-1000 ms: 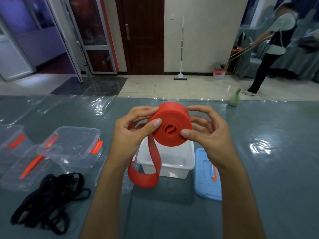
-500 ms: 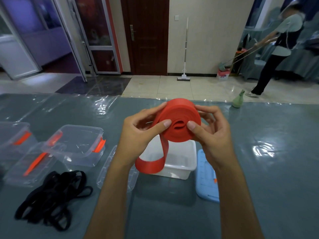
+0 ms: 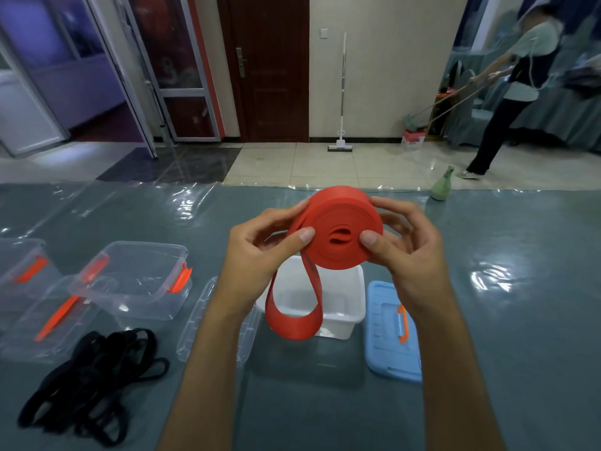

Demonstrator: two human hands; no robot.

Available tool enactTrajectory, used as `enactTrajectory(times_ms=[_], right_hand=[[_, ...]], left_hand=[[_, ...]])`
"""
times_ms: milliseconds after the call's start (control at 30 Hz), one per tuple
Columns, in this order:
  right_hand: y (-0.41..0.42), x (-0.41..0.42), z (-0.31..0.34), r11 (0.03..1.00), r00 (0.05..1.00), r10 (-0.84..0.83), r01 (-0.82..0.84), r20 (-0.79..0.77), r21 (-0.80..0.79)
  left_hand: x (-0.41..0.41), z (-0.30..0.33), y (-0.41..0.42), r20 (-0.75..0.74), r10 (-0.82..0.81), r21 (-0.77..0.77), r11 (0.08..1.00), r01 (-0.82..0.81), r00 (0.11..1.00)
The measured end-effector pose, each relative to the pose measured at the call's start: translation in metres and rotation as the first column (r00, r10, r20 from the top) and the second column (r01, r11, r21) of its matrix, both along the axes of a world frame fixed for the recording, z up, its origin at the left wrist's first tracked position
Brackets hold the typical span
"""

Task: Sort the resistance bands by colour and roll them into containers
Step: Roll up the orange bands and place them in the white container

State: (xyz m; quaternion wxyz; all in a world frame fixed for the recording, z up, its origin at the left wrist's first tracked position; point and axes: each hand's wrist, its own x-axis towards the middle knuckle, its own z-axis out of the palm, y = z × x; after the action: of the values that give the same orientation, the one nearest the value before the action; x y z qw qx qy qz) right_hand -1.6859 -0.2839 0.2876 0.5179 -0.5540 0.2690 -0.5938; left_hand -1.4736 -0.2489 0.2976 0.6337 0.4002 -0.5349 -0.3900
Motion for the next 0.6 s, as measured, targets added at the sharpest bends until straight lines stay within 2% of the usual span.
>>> enactTrajectory(times_ms=[200, 333, 433, 533, 600], right_hand=[[-0.004, 0.0, 0.002, 1.0, 1.0, 0.005, -0.005, -0.006, 0.013], [-0.007, 0.007, 0.003, 0.998, 0.997, -0.029, 0.033, 0.077, -0.046], [-0.01, 0.014, 0.0, 1.0, 0.995, 0.019, -0.02, 0.094, 0.007], [-0.016, 0.01, -0.003, 0.996, 0.995, 0.086, -0.084, -0.051, 0.04], [-0.019, 0.009, -0.006, 0.995, 0.989, 0.09, -0.085, -0.115, 0.042]], left_hand=[[-0.01, -0.002, -0.003, -0.084, 0.071, -0.049, 0.996, -0.076, 0.994], [0.0, -0.001, -0.007, 0.013, -0.008, -0.045, 0.999, 0.008, 1.0], [0.005, 0.002, -0.006, -0.012, -0.018, -0.037, 0.999, 0.017, 1.0], [0.01, 0.001, -0.004, -0.069, 0.053, -0.049, 0.997, -0.056, 0.996], [0.01, 0.0, -0.004, -0.048, 0.096, -0.04, 0.994, -0.098, 0.994]])
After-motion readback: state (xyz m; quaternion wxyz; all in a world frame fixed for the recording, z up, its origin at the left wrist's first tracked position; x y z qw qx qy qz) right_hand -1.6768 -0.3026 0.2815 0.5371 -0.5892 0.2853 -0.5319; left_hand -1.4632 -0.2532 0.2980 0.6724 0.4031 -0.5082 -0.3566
